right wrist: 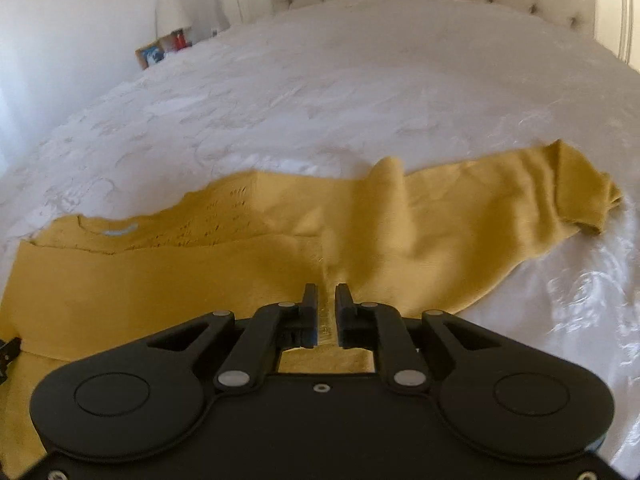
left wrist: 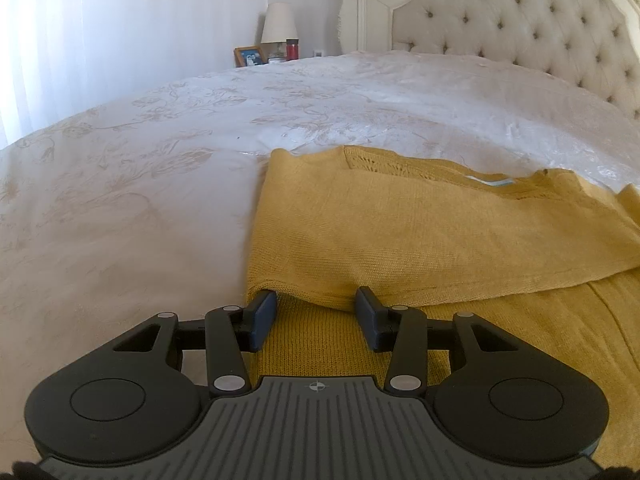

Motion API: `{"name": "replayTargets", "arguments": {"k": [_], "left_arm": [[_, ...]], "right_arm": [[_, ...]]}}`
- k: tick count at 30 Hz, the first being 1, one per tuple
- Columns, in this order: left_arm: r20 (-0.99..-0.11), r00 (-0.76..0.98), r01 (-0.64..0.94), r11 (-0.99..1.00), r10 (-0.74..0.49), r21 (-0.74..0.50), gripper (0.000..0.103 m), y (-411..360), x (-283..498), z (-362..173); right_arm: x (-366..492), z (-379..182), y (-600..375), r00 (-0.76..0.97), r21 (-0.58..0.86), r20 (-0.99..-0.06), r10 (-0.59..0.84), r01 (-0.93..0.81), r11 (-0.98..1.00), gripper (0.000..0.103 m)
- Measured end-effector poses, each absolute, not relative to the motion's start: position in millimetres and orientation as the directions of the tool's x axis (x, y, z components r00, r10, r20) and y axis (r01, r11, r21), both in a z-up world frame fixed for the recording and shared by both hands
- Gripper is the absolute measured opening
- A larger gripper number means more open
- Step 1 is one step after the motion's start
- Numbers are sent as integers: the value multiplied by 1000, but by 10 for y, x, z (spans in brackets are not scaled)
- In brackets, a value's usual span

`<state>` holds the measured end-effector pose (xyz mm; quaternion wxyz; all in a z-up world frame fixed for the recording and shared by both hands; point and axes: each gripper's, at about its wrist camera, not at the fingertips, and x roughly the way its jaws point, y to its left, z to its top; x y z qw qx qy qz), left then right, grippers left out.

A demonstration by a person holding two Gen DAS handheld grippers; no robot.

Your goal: Fold small clothes

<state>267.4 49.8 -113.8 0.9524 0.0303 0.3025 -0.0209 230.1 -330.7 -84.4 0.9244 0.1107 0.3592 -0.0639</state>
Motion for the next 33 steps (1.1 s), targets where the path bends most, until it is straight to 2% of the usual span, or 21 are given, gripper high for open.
{"name": "replayTargets", "arguments": {"k": [3, 4, 8, 11, 13, 17, 19, 26, 29, 31, 33], "left_arm": [[-578, 816, 58, 997, -22, 44, 43, 498, 2674, -1138], [-577, 816, 58, 997, -21, 45, 43, 497, 2674, -1138], [-578, 816, 58, 997, -17, 52, 43, 499, 2678, -1144], [-578, 816, 57, 997, -13, 58, 43, 499, 2681, -1146], [-577, 816, 57, 996, -9, 66, 44, 491, 2678, -1145], [-577, 817, 58, 995, 1, 84, 47, 460, 2673, -1140], [-578, 816, 59, 995, 0, 84, 50, 448, 2671, -1135], [-601, 799, 54, 995, 9, 87, 65, 392, 2676, -1092], [-630, 777, 70, 995, -11, 69, 81, 374, 2710, -1054], [-652, 757, 82, 996, -39, 35, 97, 378, 2729, -1009], [-673, 736, 93, 996, -69, -1, 102, 375, 2734, -963]], "right_arm": [[2285, -806, -3280, 765, 160, -643, -30, 173, 972, 42], [2284, -813, -3268, 771, 169, -637, -16, 161, 972, 46], [2414, -948, -3156, 727, 138, -687, 2, 127, 982, 48], [2341, -1018, -3152, 727, 136, -687, 5, 122, 983, 60], [2233, -989, -3177, 744, 159, -668, 23, 112, 981, 74], [2005, -915, -3197, 764, 167, -643, 51, 76, 983, 85], [1865, -887, -3209, 770, 167, -635, 62, 59, 984, 96], [1406, -846, -3262, 789, 219, -603, 118, 21, 976, 102], [1278, -847, -3275, 792, 225, -595, 135, 3, 974, 102], [1212, -851, -3291, 797, 217, -588, 133, -3, 976, 102], [1156, -864, -3321, 808, 208, -576, 126, -4, 978, 102]]}}
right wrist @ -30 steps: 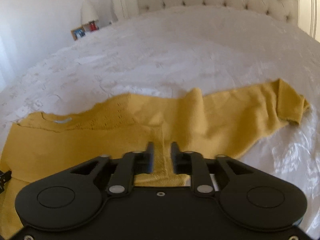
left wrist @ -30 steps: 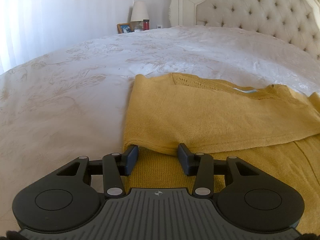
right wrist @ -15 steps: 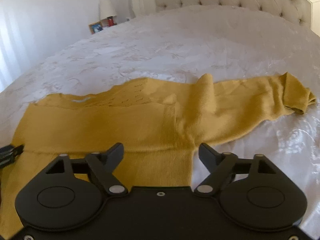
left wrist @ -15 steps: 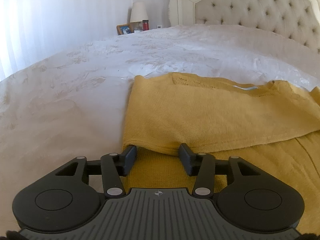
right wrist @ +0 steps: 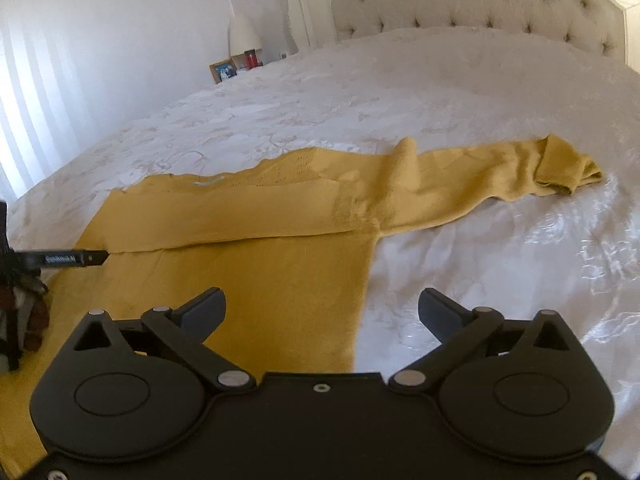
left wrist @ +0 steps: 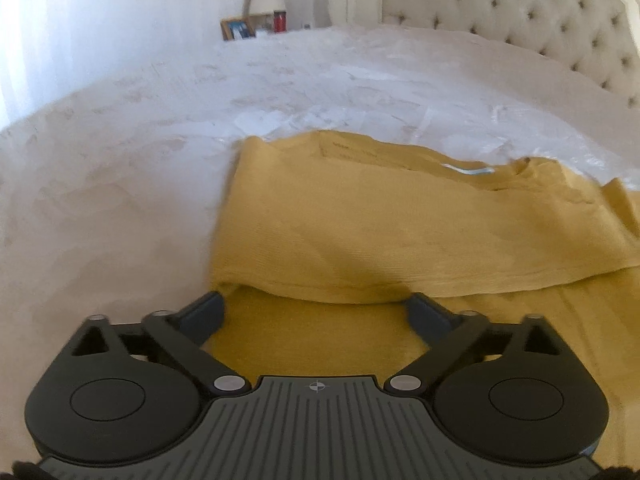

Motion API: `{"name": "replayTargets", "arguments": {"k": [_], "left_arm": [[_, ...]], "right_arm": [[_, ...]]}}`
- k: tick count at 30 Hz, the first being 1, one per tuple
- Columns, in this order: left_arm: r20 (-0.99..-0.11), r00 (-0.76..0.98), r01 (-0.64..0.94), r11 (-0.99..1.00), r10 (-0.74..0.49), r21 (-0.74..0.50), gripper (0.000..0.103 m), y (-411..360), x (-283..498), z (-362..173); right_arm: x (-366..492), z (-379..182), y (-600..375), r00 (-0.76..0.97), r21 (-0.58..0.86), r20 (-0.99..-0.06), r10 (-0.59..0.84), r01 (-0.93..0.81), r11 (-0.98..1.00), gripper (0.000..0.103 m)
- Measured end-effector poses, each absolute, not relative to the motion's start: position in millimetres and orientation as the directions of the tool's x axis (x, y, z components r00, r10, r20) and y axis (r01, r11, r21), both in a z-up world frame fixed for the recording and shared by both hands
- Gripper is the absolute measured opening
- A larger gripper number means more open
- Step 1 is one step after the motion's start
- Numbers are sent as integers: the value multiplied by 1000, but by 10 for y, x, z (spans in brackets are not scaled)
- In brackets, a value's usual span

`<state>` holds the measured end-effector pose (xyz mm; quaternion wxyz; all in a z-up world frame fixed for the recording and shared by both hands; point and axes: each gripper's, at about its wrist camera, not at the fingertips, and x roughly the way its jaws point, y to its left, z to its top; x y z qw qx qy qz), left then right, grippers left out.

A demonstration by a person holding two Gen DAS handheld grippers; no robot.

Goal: Fold small clothes
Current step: 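Grasp the sleeve nearest the right tool with the right tool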

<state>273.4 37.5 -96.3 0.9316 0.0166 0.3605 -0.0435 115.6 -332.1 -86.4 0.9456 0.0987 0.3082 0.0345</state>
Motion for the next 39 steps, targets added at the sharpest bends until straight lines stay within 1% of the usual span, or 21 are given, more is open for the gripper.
{"name": "replayTargets", "arguments": {"k": [2, 6, 14, 21, 26, 27, 29, 30, 31, 35, 38, 39], "left_arm": [[-673, 735, 95, 995, -87, -24, 102, 348, 2701, -882], [-645, 758, 106, 994, -93, -19, 102, 187, 2604, -689], [-649, 731, 193, 976, -210, -99, 102, -425, 2582, -578], [-638, 727, 250, 963, -254, -99, 102, -905, 2713, -664], [-658, 716, 252, 965, -235, -70, 102, -1085, 2841, -885], [-666, 710, 250, 966, -228, -64, 102, -1103, 2861, -944], [-684, 699, 244, 969, -207, -44, 102, -1128, 2881, -1063], [-686, 699, 246, 969, -200, -32, 102, -1144, 2880, -1110], [-681, 705, 251, 968, -195, -17, 103, -1159, 2866, -1150], [-657, 730, 255, 967, -190, 4, 103, -1162, 2802, -1209], [-644, 740, 256, 967, -193, 4, 103, -1152, 2771, -1233], [-641, 742, 257, 966, -195, 3, 103, -1158, 2771, -1232]], "right_arm": [[1111, -881, -3382, 820, 219, -561, 118, 9, 976, 102], [1055, -920, -3535, 828, 256, -549, 111, 40, 966, 102], [1092, -806, -3941, 854, 236, -519, 31, 108, 966, 102], [1422, -779, -4289, 866, 78, -494, -81, 137, 987, 102], [1742, -809, -4510, 880, -41, -439, -180, 180, 983, 102], [1810, -829, -4546, 882, -60, -432, -191, 183, 981, 101], [1956, -891, -4589, 876, -110, -429, -222, 193, 975, 91], [2030, -931, -4601, 868, -134, -436, -236, 197, 971, 82], [2106, -980, -4618, 859, -151, -448, -247, 199, 968, 79], [2305, -1164, -4690, 823, -158, -503, -265, 215, 964, 76], [2373, -1261, -4781, 797, -140, -539, -274, 237, 961, 71], [2375, -1272, -4812, 792, -128, -547, -273, 243, 961, 67]]}}
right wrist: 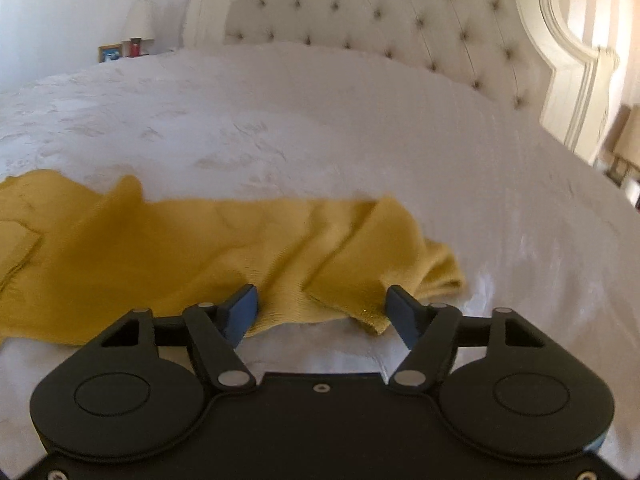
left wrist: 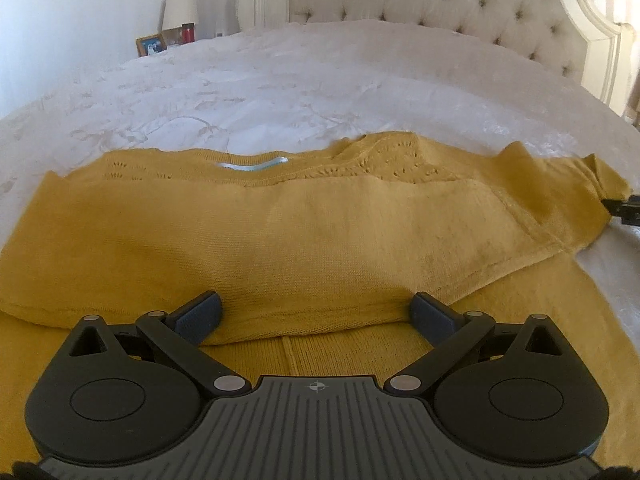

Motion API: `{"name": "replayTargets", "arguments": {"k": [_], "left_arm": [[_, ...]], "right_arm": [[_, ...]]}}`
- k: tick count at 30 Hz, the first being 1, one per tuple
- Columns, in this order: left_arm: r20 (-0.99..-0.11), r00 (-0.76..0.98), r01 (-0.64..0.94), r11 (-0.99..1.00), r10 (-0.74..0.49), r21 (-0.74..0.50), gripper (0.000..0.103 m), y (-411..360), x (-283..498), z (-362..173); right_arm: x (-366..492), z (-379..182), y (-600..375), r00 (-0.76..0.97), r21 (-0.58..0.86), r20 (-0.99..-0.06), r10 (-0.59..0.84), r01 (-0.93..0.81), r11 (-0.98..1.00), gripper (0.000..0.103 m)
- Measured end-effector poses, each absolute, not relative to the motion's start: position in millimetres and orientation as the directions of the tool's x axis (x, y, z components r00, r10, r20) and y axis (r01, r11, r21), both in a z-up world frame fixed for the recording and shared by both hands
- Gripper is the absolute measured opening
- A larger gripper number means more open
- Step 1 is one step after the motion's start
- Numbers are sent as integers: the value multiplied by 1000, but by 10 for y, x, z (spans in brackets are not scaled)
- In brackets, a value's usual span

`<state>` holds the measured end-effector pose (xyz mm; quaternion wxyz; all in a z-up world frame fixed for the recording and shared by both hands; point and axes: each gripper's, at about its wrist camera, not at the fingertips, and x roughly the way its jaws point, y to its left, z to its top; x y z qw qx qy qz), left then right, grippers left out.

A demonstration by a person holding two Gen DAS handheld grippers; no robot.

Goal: Fold small clothes
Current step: 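Grasp the sleeve nearest the right tool with the right tool, then lift the sleeve with the right tool and lay it across the body, open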

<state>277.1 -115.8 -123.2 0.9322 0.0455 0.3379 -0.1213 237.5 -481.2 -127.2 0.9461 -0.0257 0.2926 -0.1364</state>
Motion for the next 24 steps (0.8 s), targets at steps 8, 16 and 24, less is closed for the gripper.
{"name": "replayTargets", "arguments": {"k": [8, 16, 24], "left_arm": [[-636, 744, 259, 966, -205, -8, 103, -1159, 2784, -1239], [-643, 739, 260, 965, -201, -2, 103, -1158, 2796, -1229], [-642, 726, 273, 960, -244, -56, 101, -1049, 2786, -1092]], "right_arm": [[2318, -1171, -5162, 791, 27, -567, -229, 296, 955, 16], [2068, -741, -5526, 829, 221, -529, -184, 343, 913, 15], [1963, -35, -5344, 880, 329, -472, -48, 227, 917, 15]]}}
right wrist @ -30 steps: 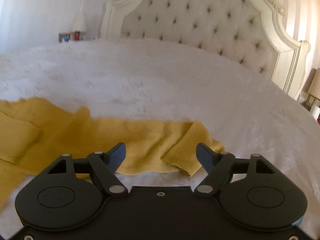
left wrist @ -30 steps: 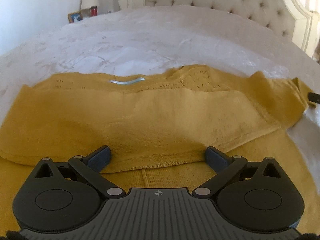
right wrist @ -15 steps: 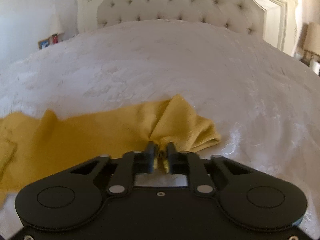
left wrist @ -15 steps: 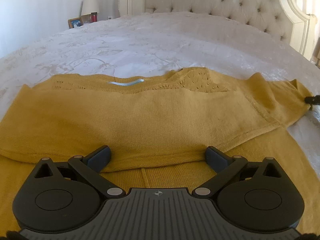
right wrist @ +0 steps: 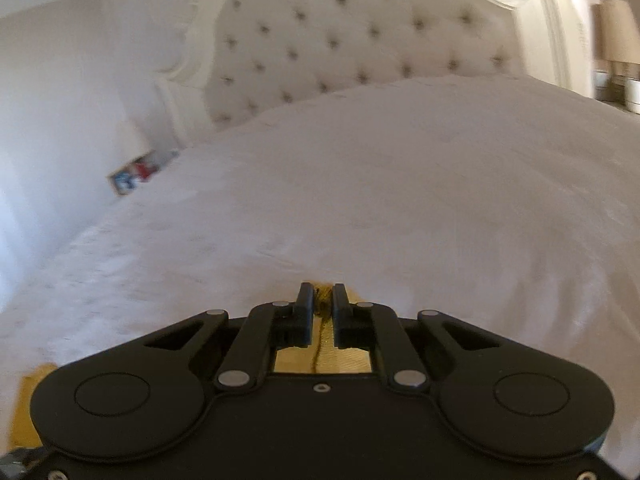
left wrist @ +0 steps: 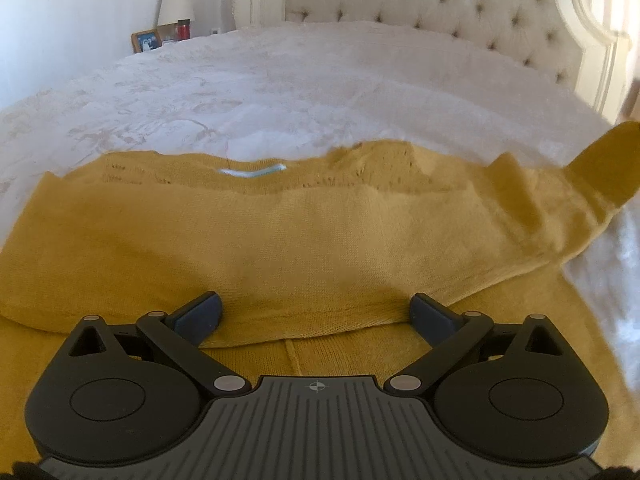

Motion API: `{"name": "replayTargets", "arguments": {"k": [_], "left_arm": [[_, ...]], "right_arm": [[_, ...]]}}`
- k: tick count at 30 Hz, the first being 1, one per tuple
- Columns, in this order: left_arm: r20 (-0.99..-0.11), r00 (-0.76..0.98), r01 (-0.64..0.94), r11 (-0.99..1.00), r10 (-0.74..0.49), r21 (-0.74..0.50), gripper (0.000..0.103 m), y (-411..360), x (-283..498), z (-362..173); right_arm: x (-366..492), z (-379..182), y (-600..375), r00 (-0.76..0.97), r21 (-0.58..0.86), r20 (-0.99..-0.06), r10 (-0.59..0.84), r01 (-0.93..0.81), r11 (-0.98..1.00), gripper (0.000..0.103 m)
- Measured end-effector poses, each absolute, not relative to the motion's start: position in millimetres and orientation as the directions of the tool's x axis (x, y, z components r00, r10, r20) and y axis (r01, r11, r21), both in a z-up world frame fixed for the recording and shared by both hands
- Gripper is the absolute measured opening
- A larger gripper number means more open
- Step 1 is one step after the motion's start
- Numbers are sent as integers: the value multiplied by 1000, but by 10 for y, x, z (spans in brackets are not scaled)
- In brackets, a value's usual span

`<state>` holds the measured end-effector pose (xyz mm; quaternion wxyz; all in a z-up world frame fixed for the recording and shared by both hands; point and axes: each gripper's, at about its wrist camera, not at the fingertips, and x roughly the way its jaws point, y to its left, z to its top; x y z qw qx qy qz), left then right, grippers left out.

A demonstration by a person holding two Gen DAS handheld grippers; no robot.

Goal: Fold small clothes
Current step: 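Lift the sleeve with the right tool and lay it across the body, open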

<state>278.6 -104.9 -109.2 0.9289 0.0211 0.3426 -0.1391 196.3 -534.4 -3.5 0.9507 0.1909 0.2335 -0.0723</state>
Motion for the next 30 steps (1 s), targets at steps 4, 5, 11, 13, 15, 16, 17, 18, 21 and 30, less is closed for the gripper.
{"name": "replayTargets", "arguments": {"k": [4, 5, 11, 13, 15, 16, 17, 18, 21, 30], "left_arm": [[-606, 744, 253, 958, -281, -135, 101, -812, 2698, -884], [-600, 746, 252, 956, -291, -150, 101, -752, 2682, -833], [-568, 762, 253, 951, -311, -180, 101, -342, 2594, -570], [-566, 766, 254, 952, -305, -169, 101, -227, 2574, -529], [-570, 764, 254, 953, -302, -164, 102, -114, 2554, -519], [-574, 763, 250, 954, -299, -165, 102, -58, 2545, -523], [-577, 760, 247, 954, -298, -168, 102, 1, 2535, -528], [-582, 758, 242, 955, -296, -171, 102, 57, 2530, -543], [-609, 739, 225, 958, -288, -180, 102, 180, 2541, -611], [-620, 719, 217, 948, -315, -231, 102, 225, 2564, -668]], "right_arm": [[1992, 288, -4983, 887, 393, -453, 87, 111, 913, 15], [2004, 356, -4846, 885, 406, -448, 125, 76, 911, 15], [2152, 504, -3918, 833, 500, -401, 382, -150, 853, 15], [2247, 430, -3530, 793, 516, -400, 459, -219, 828, 15], [2320, 320, -3174, 761, 503, -416, 497, -263, 824, 15], [2361, 221, -2989, 740, 512, -422, 524, -283, 811, 15], [2403, 130, -2854, 721, 526, -428, 546, -292, 799, 15], [2433, 29, -2718, 707, 524, -438, 555, -300, 797, 16], [2529, -243, -2476, 701, 477, -465, 541, -316, 820, 29], [1950, -673, -2735, 785, 346, -506, 358, -196, 918, 60]]}}
